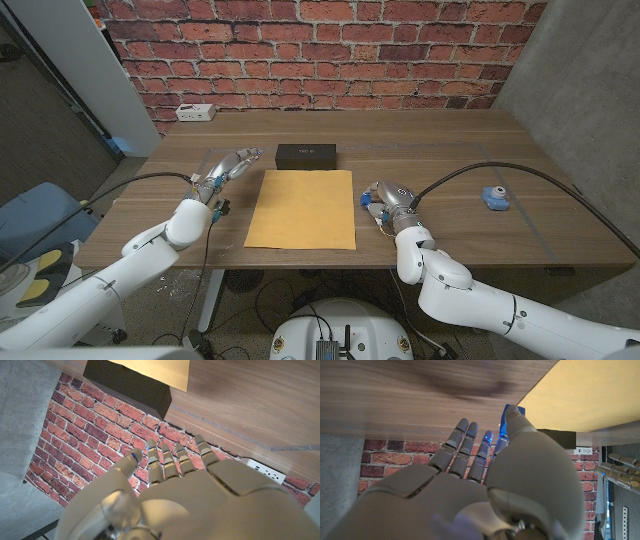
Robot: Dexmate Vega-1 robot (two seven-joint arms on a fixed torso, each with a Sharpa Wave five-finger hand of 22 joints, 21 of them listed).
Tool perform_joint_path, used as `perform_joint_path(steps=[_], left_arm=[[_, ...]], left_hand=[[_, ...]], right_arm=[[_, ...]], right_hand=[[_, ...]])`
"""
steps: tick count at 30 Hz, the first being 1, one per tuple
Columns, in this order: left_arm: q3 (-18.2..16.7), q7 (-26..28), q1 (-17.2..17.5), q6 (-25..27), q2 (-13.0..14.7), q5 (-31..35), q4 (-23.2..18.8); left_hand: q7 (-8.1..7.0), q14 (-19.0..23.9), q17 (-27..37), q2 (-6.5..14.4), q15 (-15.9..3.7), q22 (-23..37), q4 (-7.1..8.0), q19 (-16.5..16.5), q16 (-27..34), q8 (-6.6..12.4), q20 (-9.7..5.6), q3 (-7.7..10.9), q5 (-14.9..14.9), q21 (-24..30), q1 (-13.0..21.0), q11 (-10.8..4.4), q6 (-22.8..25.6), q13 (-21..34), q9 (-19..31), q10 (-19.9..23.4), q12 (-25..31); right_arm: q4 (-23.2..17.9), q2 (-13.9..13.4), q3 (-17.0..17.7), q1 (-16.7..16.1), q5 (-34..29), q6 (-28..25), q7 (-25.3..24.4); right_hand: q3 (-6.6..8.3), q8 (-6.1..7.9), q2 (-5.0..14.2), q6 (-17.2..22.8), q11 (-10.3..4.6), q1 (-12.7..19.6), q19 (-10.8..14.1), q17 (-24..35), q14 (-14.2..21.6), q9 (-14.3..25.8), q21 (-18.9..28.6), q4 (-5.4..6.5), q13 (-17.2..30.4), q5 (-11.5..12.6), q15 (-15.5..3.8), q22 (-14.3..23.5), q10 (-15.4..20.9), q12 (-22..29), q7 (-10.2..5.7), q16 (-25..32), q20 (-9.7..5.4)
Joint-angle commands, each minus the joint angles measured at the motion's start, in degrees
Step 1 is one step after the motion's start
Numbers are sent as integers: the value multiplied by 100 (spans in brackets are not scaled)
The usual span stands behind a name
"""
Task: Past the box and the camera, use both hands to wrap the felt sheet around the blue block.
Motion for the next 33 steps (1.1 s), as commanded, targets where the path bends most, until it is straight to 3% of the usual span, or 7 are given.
perform_joint_path(steps=[1,21,33], left_arm=[[-34,94,134,-120,-107,-97,116],[-60,111,172,-336,-143,-131,210],[-108,105,232,-489,-156,-184,256]], left_hand=[[34,2,13,55,31,29,80,2,15,-15,32,17,-34,17,-77,40,11,6,28,45,2],[42,21,-25,5,24,31,188,1,-13,-13,17,74,-34,16,-138,38,24,8,29,56,-14],[36,33,-41,-59,21,31,237,2,-29,-16,9,75,-44,15,-195,39,22,9,29,59,-26]], right_arm=[[-10,107,219,-154,-547,718,215],[-169,253,293,-330,-1259,1516,890],[207,492,272,-113,-1493,2394,1336]], right_hand=[[29,151,92,536,-12,-33,12,10,-22,51,31,29,20,16,-934,24,45,10,281,-19,15],[24,154,107,569,-5,-42,-26,6,-59,50,37,12,16,18,-939,20,63,-22,334,-58,29],[18,153,106,578,-10,-39,-35,12,-69,50,44,-6,15,20,-948,18,104,-27,351,-66,35]])
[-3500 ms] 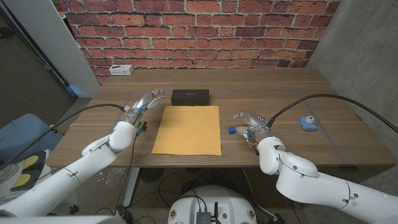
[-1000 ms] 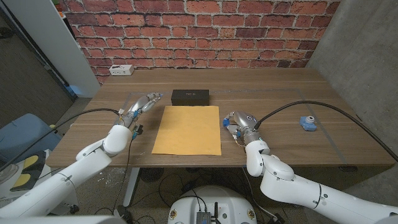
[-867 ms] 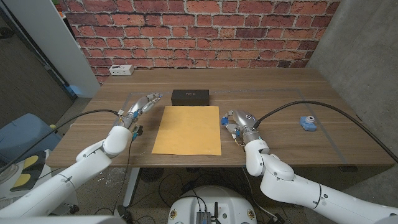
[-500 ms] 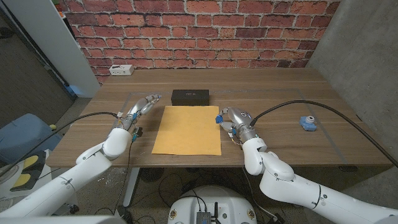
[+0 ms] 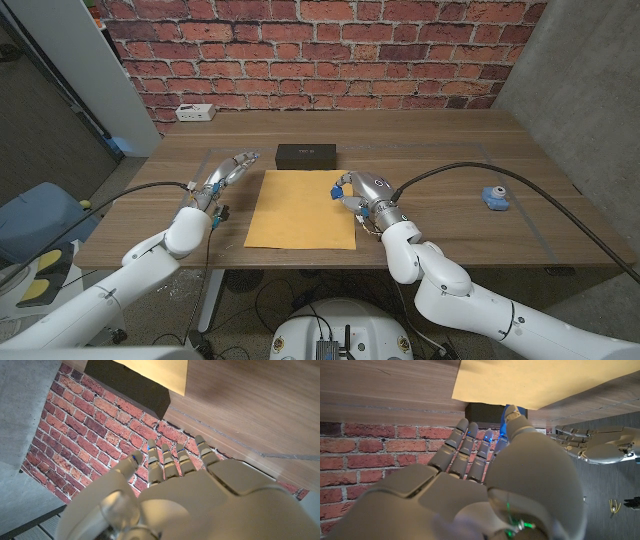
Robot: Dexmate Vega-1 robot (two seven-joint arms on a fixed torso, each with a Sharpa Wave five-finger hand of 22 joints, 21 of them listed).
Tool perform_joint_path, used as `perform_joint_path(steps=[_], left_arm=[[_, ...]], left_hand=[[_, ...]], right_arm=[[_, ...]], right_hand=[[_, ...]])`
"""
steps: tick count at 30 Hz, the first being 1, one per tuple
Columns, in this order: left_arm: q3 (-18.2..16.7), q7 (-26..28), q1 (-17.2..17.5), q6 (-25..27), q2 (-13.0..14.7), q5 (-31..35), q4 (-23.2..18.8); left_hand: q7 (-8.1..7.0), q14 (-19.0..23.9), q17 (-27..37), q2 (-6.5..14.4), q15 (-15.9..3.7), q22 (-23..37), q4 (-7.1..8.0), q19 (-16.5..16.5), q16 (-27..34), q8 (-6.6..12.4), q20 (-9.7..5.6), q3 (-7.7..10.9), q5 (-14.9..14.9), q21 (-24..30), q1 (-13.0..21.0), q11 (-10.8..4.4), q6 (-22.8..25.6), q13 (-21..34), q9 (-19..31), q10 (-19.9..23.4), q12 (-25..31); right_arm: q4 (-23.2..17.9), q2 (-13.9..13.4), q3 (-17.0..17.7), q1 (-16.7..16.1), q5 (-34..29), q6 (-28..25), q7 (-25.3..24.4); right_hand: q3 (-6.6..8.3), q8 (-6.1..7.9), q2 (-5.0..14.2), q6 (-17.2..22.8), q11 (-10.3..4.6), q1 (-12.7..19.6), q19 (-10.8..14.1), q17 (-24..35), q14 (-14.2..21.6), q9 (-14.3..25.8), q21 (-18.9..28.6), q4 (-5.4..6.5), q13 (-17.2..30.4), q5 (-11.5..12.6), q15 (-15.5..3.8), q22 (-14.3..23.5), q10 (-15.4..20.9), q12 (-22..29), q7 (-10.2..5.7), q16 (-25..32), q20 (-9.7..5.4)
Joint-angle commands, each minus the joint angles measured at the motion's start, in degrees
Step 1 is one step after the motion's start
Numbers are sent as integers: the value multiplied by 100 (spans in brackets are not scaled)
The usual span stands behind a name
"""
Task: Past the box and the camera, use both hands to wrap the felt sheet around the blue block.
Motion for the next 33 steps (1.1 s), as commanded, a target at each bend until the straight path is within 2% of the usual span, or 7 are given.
perform_joint_path(steps=[1,10,16,31,33], left_arm=[[-51,-7,62,-126,-5,-41,25],[-139,69,181,-176,11,-38,-5],[-129,58,155,-240,-36,-46,69],[-118,27,114,-253,-63,-43,136],[-115,17,107,-262,-69,-57,158]], left_hand=[[34,34,-4,-3,20,32,33,0,-30,-16,5,10,-5,15,-48,6,24,10,29,33,-25],[41,34,-13,-44,15,31,56,7,-42,-16,1,-2,-10,16,-93,7,26,11,28,27,-37],[43,35,-21,-56,12,31,56,9,-51,-16,1,-1,-9,15,-109,4,30,11,27,28,-42],[38,38,-34,-69,8,29,52,13,-66,-19,-4,10,-5,12,-150,0,29,11,26,31,-57],[14,46,-29,-160,-28,28,50,17,-60,-11,-33,-52,-21,11,-199,-23,54,11,24,46,-56]], right_arm=[[315,210,8,164,-230,859,436],[525,330,-8,245,-281,1275,888],[718,468,-2,252,-247,1565,933],[1169,738,21,365,-235,1586,1198],[1257,778,-7,414,-234,1603,1219]], right_hand=[[17,152,86,578,0,-31,-12,12,-46,47,23,-5,16,43,-928,19,55,-5,355,-4,16],[17,165,72,622,7,-8,-7,7,-23,46,33,-36,15,44,-925,17,138,13,366,-5,21],[12,164,67,629,4,-2,-5,12,-29,45,39,-48,14,43,-932,16,146,6,370,-6,26],[7,149,76,612,-3,5,-3,19,-24,43,52,-61,12,42,-937,14,142,-18,394,-7,13],[6,148,74,614,6,10,-6,20,-24,42,53,-67,12,43,-935,14,152,-18,396,-8,13]])
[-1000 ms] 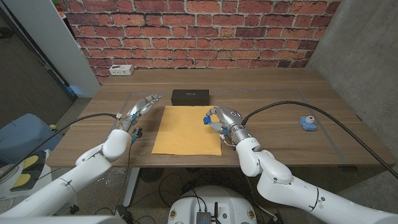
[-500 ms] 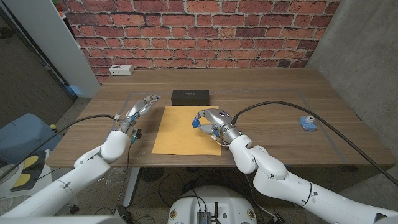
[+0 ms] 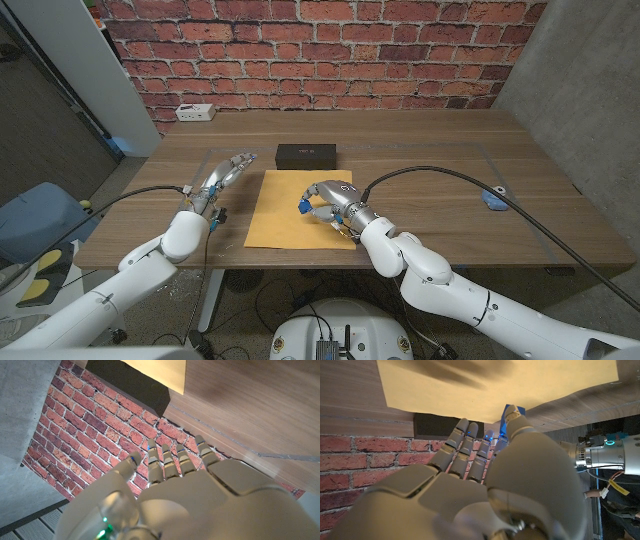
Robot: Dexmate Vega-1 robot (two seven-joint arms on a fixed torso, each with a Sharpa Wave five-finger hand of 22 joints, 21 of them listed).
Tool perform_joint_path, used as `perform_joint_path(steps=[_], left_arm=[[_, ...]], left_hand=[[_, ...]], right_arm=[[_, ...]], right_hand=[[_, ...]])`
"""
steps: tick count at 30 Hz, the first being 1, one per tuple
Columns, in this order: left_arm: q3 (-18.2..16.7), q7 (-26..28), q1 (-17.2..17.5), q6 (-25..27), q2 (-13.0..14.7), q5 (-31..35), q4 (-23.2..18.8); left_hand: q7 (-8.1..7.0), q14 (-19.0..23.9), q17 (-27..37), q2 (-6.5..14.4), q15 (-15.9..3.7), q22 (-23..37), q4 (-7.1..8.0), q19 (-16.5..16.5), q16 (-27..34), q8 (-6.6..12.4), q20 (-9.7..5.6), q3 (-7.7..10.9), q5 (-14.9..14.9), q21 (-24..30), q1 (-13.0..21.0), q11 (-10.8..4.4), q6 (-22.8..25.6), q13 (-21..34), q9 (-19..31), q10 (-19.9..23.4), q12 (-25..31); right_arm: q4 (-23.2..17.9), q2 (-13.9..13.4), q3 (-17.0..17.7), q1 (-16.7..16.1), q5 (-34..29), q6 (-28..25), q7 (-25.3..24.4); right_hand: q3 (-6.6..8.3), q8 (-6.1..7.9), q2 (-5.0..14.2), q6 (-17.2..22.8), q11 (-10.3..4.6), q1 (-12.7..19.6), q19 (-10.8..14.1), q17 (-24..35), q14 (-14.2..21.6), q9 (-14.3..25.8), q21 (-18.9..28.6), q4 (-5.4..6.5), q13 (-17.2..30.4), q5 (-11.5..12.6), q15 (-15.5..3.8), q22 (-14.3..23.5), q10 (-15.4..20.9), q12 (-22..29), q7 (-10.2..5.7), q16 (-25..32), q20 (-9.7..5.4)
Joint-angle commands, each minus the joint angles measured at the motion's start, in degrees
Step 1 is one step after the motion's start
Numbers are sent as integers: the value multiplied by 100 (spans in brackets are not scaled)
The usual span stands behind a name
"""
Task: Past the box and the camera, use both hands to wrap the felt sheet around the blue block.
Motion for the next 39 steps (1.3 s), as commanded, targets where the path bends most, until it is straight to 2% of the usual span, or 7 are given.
perform_joint_path(steps=[1,6,9,17,25,34,39], left_arm=[[-2,-44,-24,-29,-29,-39,81],[-15,-15,-14,-15,-38,-50,97],[-9,-14,-24,14,-47,-56,112],[18,-12,-74,-28,-78,-66,211],[47,-15,-99,-19,-84,-68,252],[77,-36,-137,-121,-101,-84,342],[106,-85,-194,-197,-103,-86,416]], left_hand=[[-7,46,29,-194,-34,26,3,20,-9,11,-47,-96,-32,9,-139,-33,49,11,22,51,-13],[-36,32,34,-400,-58,20,-25,17,-11,4,-89,-249,-36,-4,-253,-55,64,8,8,53,-25],[19,25,21,-83,-9,18,-53,20,-18,-16,-29,-110,13,-11,-186,2,10,6,6,43,-40],[70,31,13,53,48,18,-92,27,-22,-20,28,-16,20,-13,-126,22,-10,6,9,35,-50],[84,42,18,126,46,20,-74,37,-18,-17,36,52,23,-10,-106,29,-12,8,13,50,-48],[81,46,14,156,50,22,-85,48,-19,-11,42,124,25,-6,-64,27,-8,10,17,55,-49],[87,44,11,157,48,23,-102,45,-21,-10,45,148,25,-8,-40,30,-8,11,18,55,-50]], right_arm=[[435,231,-35,165,48,116,220],[575,286,-86,256,75,75,352],[620,304,-121,277,74,36,392],[553,294,-159,281,107,-108,515],[423,213,-108,213,212,-149,505],[243,166,-122,173,95,-430,569],[144,154,-141,150,47,-584,638]], right_hand=[[29,147,78,612,35,17,-6,19,-13,42,33,-48,13,37,-943,14,45,-14,396,-10,12],[23,139,80,603,1,19,-13,28,-19,41,35,-52,13,36,-946,14,35,-26,379,-6,6],[23,141,78,611,4,33,-12,32,-21,40,38,-64,13,37,-952,13,54,-23,369,-4,9],[33,100,65,522,10,79,-20,24,-58,39,42,-103,13,43,-935,12,28,-46,333,-31,14],[-22,-168,-5,-57,68,147,-80,40,-212,33,44,-162,18,34,-872,9,-194,-165,134,-81,40],[-84,-647,-17,-972,74,149,-92,42,-226,-7,77,-149,30,30,-844,6,-421,-262,-124,-101,66],[-110,-731,-51,-1143,45,161,-107,43,-244,-12,78,-163,33,29,-850,4,-533,-302,-157,-108,85]])
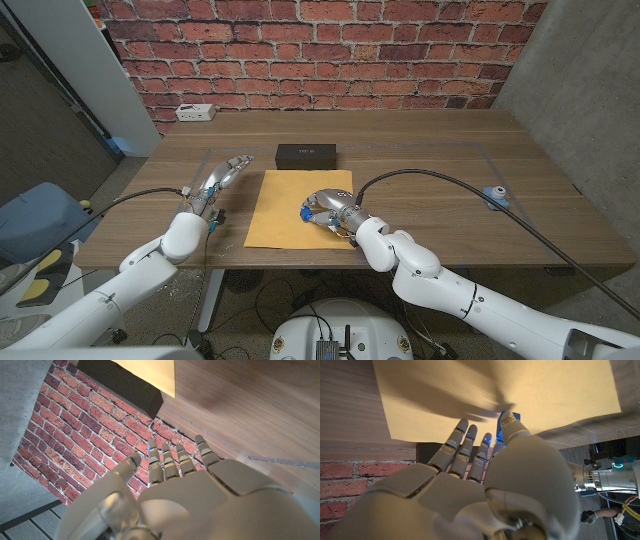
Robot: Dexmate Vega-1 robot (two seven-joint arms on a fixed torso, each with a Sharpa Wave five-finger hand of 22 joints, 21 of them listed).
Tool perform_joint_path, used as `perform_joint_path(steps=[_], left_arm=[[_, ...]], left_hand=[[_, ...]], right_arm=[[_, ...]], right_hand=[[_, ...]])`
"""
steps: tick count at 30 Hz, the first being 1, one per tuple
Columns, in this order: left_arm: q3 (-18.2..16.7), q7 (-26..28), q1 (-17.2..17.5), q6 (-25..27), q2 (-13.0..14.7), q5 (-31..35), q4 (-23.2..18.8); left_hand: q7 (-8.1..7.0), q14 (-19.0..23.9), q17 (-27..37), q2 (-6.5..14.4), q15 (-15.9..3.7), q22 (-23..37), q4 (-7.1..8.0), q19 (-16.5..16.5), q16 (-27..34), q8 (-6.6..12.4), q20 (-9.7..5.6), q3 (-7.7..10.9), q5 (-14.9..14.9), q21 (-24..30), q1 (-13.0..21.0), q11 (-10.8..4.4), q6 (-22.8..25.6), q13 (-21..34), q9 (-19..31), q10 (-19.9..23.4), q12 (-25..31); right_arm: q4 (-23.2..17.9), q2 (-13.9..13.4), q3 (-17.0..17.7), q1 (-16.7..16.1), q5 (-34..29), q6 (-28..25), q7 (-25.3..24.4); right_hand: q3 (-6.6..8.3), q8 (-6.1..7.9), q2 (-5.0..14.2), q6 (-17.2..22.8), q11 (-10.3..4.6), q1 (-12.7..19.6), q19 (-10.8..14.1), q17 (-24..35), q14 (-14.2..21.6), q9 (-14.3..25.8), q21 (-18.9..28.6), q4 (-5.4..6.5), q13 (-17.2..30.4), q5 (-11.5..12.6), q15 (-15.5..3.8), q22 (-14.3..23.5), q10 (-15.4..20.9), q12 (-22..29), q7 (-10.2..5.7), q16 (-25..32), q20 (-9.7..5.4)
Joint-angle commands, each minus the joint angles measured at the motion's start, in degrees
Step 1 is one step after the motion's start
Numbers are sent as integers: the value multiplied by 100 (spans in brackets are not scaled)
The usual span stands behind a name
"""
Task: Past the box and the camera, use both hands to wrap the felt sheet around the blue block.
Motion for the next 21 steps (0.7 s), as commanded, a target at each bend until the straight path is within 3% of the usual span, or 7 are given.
perform_joint_path(steps=[1,3,7,12,15,21], left_arm=[[58,-63,-90,-125,-15,-16,137],[66,-101,-109,-151,-11,-37,169],[72,-148,-135,-197,-1,-69,225],[77,-196,-141,-278,28,-82,269],[70,-207,-114,-269,55,-85,241],[54,-145,-24,-206,86,-36,108]], left_hand=[[41,3,9,185,24,23,-19,-7,1,-9,39,64,23,-8,84,46,36,9,17,12,-19],[43,5,9,184,24,24,-25,-3,2,-7,37,71,22,-7,92,41,39,10,17,10,-20],[38,5,9,181,19,24,-41,-3,3,-9,36,85,19,-7,111,51,32,11,19,15,-19],[40,7,10,153,24,25,-60,-6,6,-12,28,82,11,-8,124,43,20,12,20,7,-24],[-14,6,9,-14,-10,24,-125,0,4,5,-43,1,-17,-9,107,-2,66,12,19,37,-16],[-44,-23,14,-299,46,13,-268,-8,-4,-8,-34,-188,-48,-29,48,-63,62,7,6,24,-31]], right_arm=[[-216,-54,-15,-56,-90,-320,132],[-255,-55,-28,-48,-79,-400,235],[-299,-34,-56,-49,-59,-521,327],[-375,-34,-75,-78,-72,-651,320],[-482,-48,-70,-135,-123,-800,284],[-792,-196,-11,-319,-177,-1008,214]], right_hand=[[-38,-78,-75,-156,-19,12,-30,28,-30,11,34,-11,34,-12,-881,19,-94,-42,-24,-21,45],[-65,-111,-109,-231,54,-9,-42,24,-40,9,33,-7,36,-15,-873,18,-139,-56,-26,-30,60],[-137,-225,-170,-559,5,-95,-72,12,-130,3,31,31,41,-8,-842,15,-272,-94,-74,-81,100],[-193,-248,-196,-716,70,-182,-85,9,-165,0,32,72,43,-2,-820,13,-349,-107,-70,-102,126],[-229,-232,-203,-723,81,-269,-89,4,-168,-1,33,119,44,-2,-808,11,-361,-103,-61,-114,143],[-257,-217,-207,-734,107,-347,-113,-11,-219,-3,26,155,45,3,-765,9,-374,-96,-37,-159,145]])
